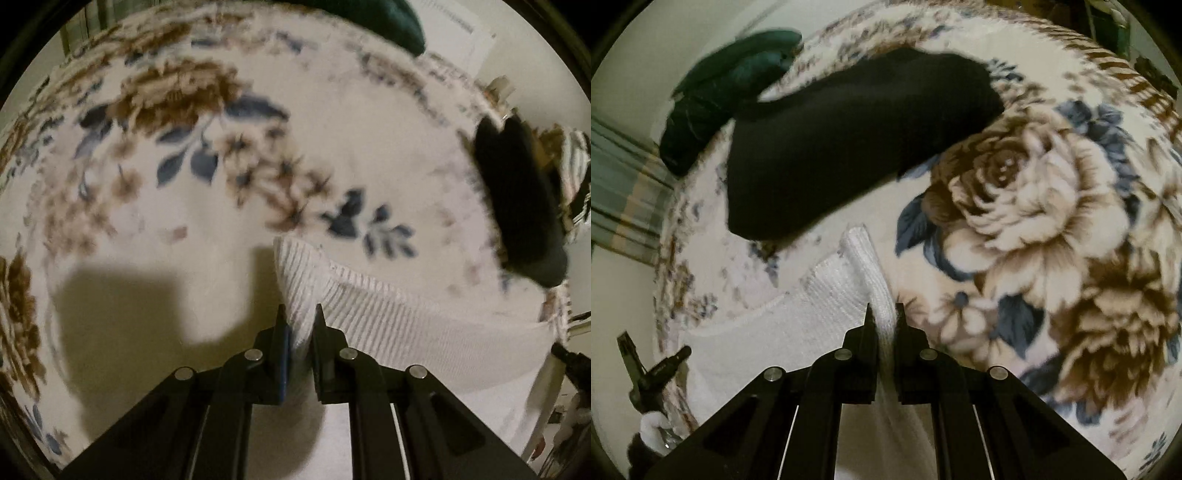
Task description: Fold small clothes
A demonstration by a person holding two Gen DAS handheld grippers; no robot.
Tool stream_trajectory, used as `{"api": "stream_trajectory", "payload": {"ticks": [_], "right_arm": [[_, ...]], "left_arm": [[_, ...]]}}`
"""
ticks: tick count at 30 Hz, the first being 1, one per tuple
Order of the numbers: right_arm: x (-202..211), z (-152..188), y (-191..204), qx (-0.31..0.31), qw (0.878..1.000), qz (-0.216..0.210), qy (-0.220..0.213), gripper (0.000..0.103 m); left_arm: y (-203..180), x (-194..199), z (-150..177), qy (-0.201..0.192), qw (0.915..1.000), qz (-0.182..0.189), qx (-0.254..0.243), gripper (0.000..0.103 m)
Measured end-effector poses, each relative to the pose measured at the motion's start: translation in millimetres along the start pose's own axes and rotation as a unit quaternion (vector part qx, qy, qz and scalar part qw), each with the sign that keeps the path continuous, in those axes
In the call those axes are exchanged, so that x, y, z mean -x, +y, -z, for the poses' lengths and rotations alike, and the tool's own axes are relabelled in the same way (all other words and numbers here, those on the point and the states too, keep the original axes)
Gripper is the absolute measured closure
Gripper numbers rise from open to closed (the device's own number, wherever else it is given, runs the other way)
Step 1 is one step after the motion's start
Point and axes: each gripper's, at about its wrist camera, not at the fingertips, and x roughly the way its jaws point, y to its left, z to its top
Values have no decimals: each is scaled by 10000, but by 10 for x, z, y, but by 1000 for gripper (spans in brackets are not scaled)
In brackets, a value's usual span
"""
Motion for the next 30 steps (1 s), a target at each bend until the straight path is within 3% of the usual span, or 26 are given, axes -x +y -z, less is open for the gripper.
{"api": "stream_trajectory", "payload": {"ticks": [4,6,8,9,12,14,17,19,21,22,23,24,28,30], "right_arm": [[-356,-68,56,221,9984,152,497,96],[-420,-80,37,90,9967,-4,807,90],[-301,-69,-12,-94,9964,-213,815,74],[-176,-41,-44,-185,9965,-344,742,62],[288,177,-161,-336,9963,-581,537,58],[476,396,-232,-362,9961,-556,585,58],[503,798,-349,-446,9927,-434,1033,58],[413,1029,-443,-543,9893,-355,1305,58],[325,1208,-507,-693,9870,-260,1427,58],[295,1273,-512,-726,9868,-306,1417,62],[311,1324,-489,-641,9894,-278,1274,70],[317,1351,-471,-582,9907,-275,1200,92],[329,1359,-583,-793,9911,-131,1059,94],[246,1324,-777,-1072,9863,-92,1249,94]], "left_arm": [[115,-66,35,221,9996,108,139,90],[150,33,54,211,9992,169,287,79],[190,233,101,115,9987,255,428,67],[219,328,138,57,9983,336,477,62],[338,673,420,-95,9964,520,666,51],[394,741,634,31,9956,515,785,46],[414,703,997,443,9945,478,820,46],[381,624,1225,597,9954,242,706,46],[362,621,1365,445,9972,140,577,56],[354,645,1412,329,9983,56,475,65],[344,642,1429,291,9988,-10,404,85],[355,626,1435,296,9988,-41,380,88],[492,567,1414,353,9984,28,430,88],[528,599,1392,442,9977,149,486,85]]}}
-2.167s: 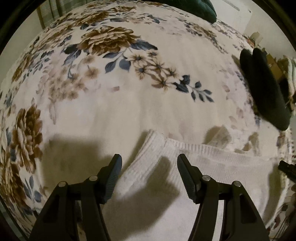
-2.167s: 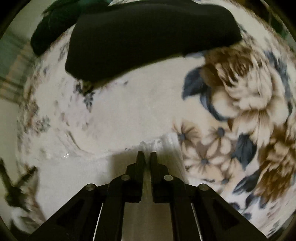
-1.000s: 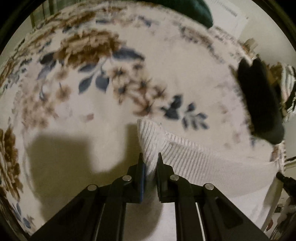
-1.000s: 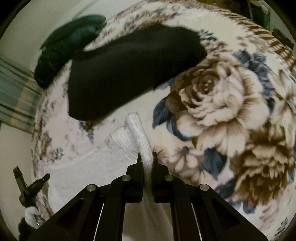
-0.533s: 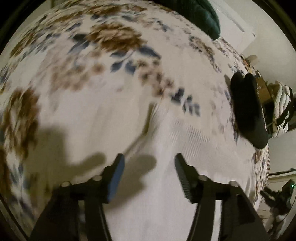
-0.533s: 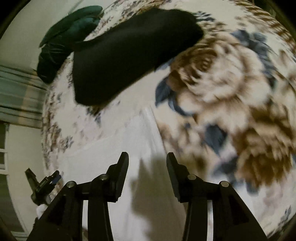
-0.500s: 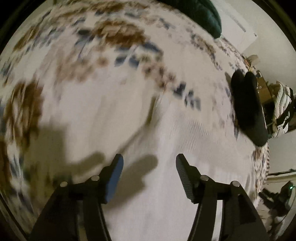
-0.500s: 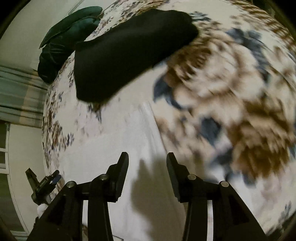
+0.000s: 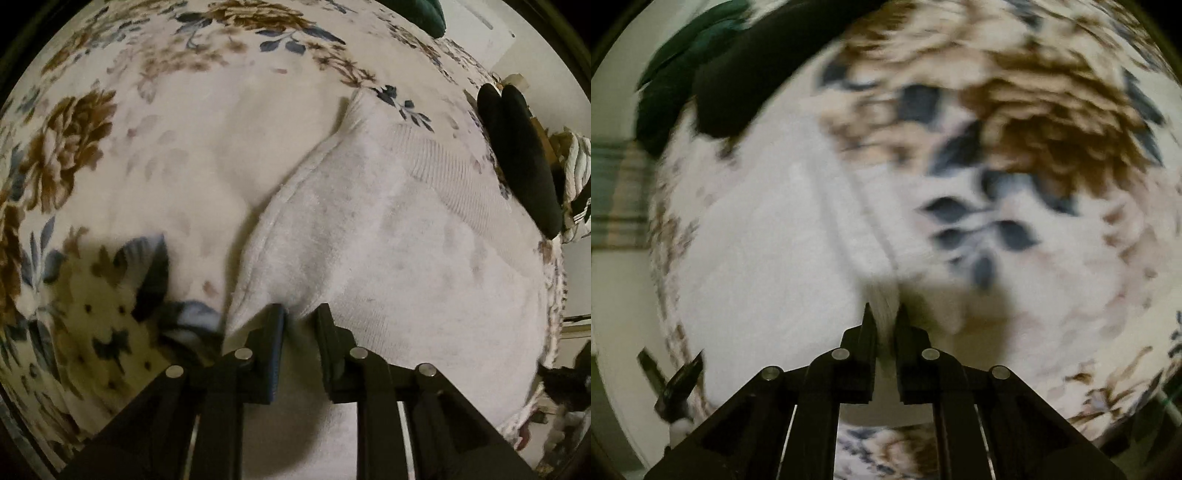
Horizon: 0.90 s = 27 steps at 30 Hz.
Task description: Fold small clothes
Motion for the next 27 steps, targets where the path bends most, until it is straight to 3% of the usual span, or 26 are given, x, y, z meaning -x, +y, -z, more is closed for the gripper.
{"api": "stream_trajectory", "payload": {"ticks": [2,3,4,5,6,7,9,11,12,13,14,16,17,19,20,21,23,24,27], "right_arm": [[1,-35,36,168,9995,-147,210,92],[51,-35,113,356,9990,-168,212,84],[106,-27,173,507,9984,-153,183,69],[165,-19,246,682,9975,-142,114,58],[197,-16,326,891,9960,-73,7,38],[200,-18,399,1062,9943,39,-72,28],[67,-55,507,1413,9888,464,-102,28],[-226,-104,555,1519,9856,725,142,29],[-292,-120,571,1550,9847,782,115,39],[-333,-126,576,1528,9855,735,92,59],[-346,-148,568,1361,9896,435,166,71],[-290,-210,502,852,9947,-437,366,81],[-237,-248,407,370,9886,-1351,543,82],[-202,-290,215,-480,9504,-2962,820,83],[-220,-306,135,-754,9394,-3229,869,83],[-259,-319,15,-1072,9359,-3233,898,83],[-337,-360,-172,-1154,9623,-2306,867,83],[-373,-370,-189,-930,9779,-1656,872,78],[-260,-331,52,-186,9911,-1098,733,61]], "left_arm": [[-46,87,-34,19,10000,6,-70,82],[-71,135,-47,-16,10000,28,-94,74],[-85,192,-55,-84,9998,148,-110,70],[-100,224,-63,-142,9996,196,-107,58],[-110,240,-64,-182,9996,189,-97,48],[-123,235,-65,-213,9995,215,-105,47],[-134,160,-67,-176,9997,146,-66,47],[-149,64,-75,-107,9998,171,-1,47],[-159,35,-76,-94,9999,136,-2,47],[-182,9,-81,-87,9998,149,-22,47],[-189,7,-82,-85,9998,171,-38,47],[-187,4,-83,-94,9997,235,-48,47],[-157,27,-63,-99,9996,268,-46,47],[-121,22,-58,-78,9995,309,-23,47],[-99,29,-52,-69,9995,324,-14,47],[-78,35,-50,-64,9994,329,5,47],[-61,50,-56,-51,9993,363,42,47],[-63,62,-62,-50,9993,365,44,47],[-92,122,-77,-70,9994,335,-12,47]]}}
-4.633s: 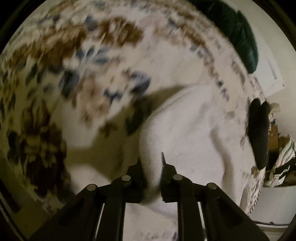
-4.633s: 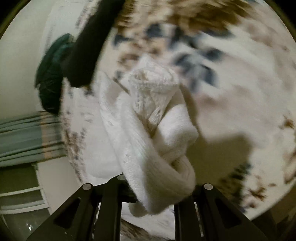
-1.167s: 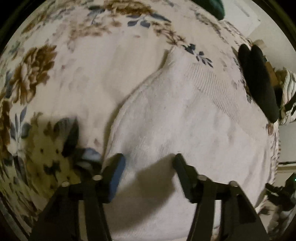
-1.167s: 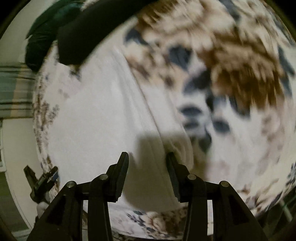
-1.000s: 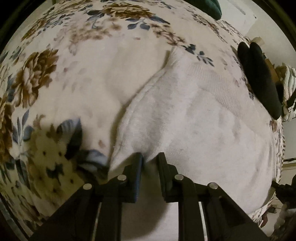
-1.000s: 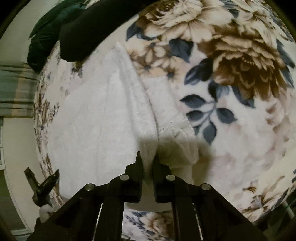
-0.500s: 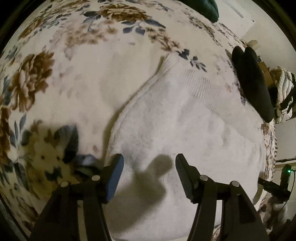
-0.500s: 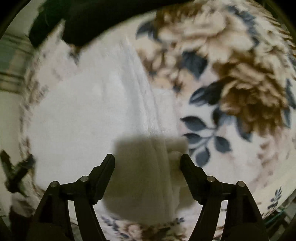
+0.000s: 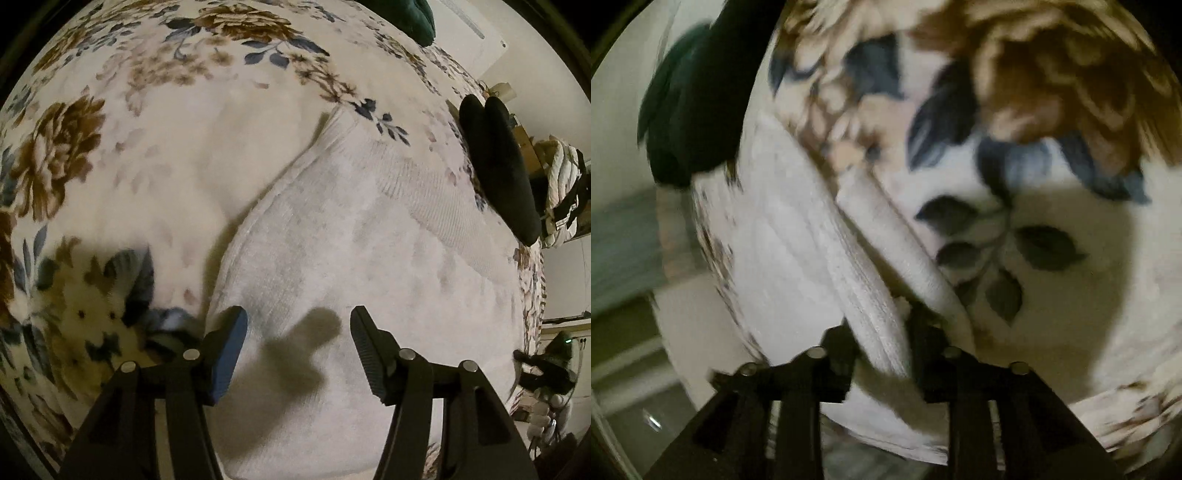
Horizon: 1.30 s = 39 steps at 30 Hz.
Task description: Fold small clothes
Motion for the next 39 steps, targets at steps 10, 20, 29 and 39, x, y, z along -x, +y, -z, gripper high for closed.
{"api": "stream_trajectory", "payload": {"ticks": [10,20,29,39], "right_arm": [[-248,-362,724,1580,9696,1749,-657,48],[-85,-514,-201,-1058,9760,-1901,-84,86],[567,-274,14,-308,9927,-563,-1026,36],[525,938,-355,-598,9917,-54,-1136,0]], "left_arm": [[-52,-46,-71,-49,9998,-186,-93,47],[15,-138,-73,66,9999,-112,-63,47],[-147,235,-53,-238,9991,-338,-2,47],[-1341,37,427,99,9980,74,-623,47]]}}
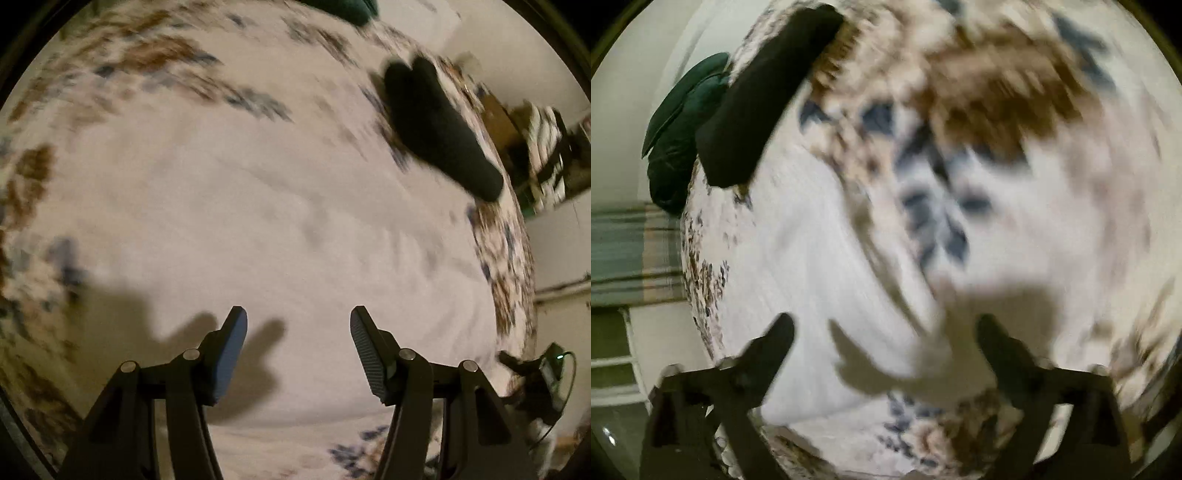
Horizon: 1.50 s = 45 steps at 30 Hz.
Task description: Fold small clothes
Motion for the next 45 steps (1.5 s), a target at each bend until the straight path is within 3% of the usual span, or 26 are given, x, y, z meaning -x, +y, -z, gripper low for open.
{"api": "stream_trajectory", "payload": {"ticks": [2,5,12,19,22,24,28,31,34,39,45], "right_arm": [[-213,161,-185,-298,9988,-349,139,0],[-513,280,-294,-628,9923,-1063,-89,0],[-788,306,-316,-1198,9658,-1888,-1310,0],[-577,478,-215,-1218,9552,-1944,-1872,0],[-649,477,-215,-1130,9616,-1743,-1796,3],[-667,473,-250,-1276,9610,-1661,-1803,11],[-447,610,-59,-839,9635,-1538,-2026,18],[-534,715,40,-543,9706,-1534,-1773,21],[-705,671,-90,-896,9693,-1528,-1704,21],[-713,488,-227,-1456,9491,-1929,-2020,19],[-865,359,-23,-1205,9577,-1562,-2097,20]], "left_arm": [[-196,-230,72,126,9998,-72,-113,47],[-307,-534,147,240,9990,-352,-164,47],[-225,-698,178,264,9985,-475,-65,47],[-132,-702,160,391,9989,-265,59,43],[-106,-748,134,434,9990,10,136,24],[-138,-806,111,526,9983,241,39,0],[-270,-890,88,698,9969,-164,-321,0],[-341,-934,101,750,9951,-437,-471,0],[-371,-950,106,755,9947,-539,-447,0],[-462,-1013,110,711,9941,-676,-470,0],[-628,-1095,133,718,9926,-853,-473,0]]}}
